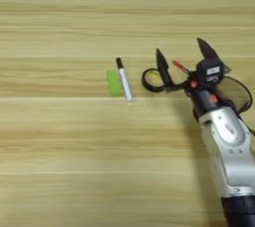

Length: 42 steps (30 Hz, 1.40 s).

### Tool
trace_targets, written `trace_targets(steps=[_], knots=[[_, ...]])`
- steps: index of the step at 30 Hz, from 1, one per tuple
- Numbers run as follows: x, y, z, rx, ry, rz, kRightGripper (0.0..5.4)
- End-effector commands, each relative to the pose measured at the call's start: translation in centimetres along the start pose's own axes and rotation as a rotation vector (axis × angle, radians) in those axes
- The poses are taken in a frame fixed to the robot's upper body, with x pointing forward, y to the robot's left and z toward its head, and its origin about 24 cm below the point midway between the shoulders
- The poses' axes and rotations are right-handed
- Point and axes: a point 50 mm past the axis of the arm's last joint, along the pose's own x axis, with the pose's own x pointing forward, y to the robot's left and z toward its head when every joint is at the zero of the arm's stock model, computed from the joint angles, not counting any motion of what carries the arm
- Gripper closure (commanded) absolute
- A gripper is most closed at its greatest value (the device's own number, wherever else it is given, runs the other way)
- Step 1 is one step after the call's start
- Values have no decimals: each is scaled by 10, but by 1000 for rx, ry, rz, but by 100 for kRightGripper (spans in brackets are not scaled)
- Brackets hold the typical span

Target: Move the objects on the table

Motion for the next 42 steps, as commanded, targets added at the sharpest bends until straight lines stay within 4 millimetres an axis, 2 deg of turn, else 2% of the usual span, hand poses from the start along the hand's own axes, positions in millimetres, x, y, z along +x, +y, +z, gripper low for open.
trace_targets(steps=[1,6,12,27,42], knots=[[-2,-17,27,-17,-87,-7,6],[-19,-34,31,-7,-101,6,6],[-34,-49,24,-1,-80,1,6],[-53,-47,12,19,-38,20,6],[-59,-60,0,-9,17,-68,6]])
